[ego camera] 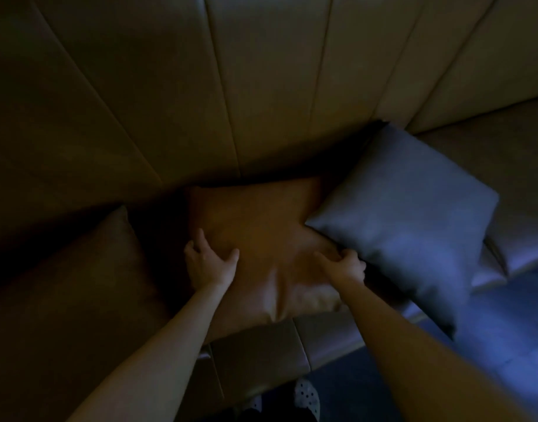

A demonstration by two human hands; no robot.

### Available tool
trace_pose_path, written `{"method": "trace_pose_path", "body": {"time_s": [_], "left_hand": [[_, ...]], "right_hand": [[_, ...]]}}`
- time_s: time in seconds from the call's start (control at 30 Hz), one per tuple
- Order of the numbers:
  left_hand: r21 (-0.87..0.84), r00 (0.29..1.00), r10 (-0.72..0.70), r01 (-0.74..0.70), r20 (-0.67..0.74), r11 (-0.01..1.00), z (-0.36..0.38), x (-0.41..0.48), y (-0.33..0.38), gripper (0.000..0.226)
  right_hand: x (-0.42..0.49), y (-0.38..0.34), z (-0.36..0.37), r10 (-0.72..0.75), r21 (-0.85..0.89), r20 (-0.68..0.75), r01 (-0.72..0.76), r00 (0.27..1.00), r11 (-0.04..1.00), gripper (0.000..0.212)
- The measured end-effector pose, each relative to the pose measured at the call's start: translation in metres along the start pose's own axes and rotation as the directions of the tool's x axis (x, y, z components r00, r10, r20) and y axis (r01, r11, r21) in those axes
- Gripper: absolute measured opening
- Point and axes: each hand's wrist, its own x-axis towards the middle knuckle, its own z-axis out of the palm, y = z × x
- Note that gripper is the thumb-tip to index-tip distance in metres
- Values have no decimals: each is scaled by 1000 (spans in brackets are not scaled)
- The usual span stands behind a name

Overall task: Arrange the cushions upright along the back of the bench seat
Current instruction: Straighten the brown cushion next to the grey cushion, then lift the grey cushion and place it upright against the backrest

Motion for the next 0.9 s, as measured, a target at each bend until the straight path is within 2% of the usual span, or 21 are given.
{"method": "trace_pose_path", "body": {"time_s": [0.07,0.17,0.27,0.47,0.6,0.73,0.9], "left_hand": [[2,997,53,-53,50,999,5,-16,21,91],[-100,985,53,-37,167,994,17,-45,60,86],[-159,965,22,20,262,987,37,-71,92,85],[-330,890,-54,223,453,917,95,-128,154,79],[-371,859,-125,340,496,864,140,-166,192,78],[-393,841,-145,387,521,834,180,-188,214,72],[-410,883,-183,374,433,832,209,-187,233,80]], "right_hand": [[-6,-5,-16,-35,24,-21,36,999,999,76],[-7,-11,-47,-99,34,-26,100,995,994,74],[0,-10,-88,-149,37,-8,149,989,988,77],[30,5,-186,-193,-13,40,194,980,981,79],[58,21,-250,-179,36,76,176,981,984,78],[89,25,-291,-156,21,85,155,984,988,74],[119,14,-296,-172,14,127,172,977,985,70]]}}
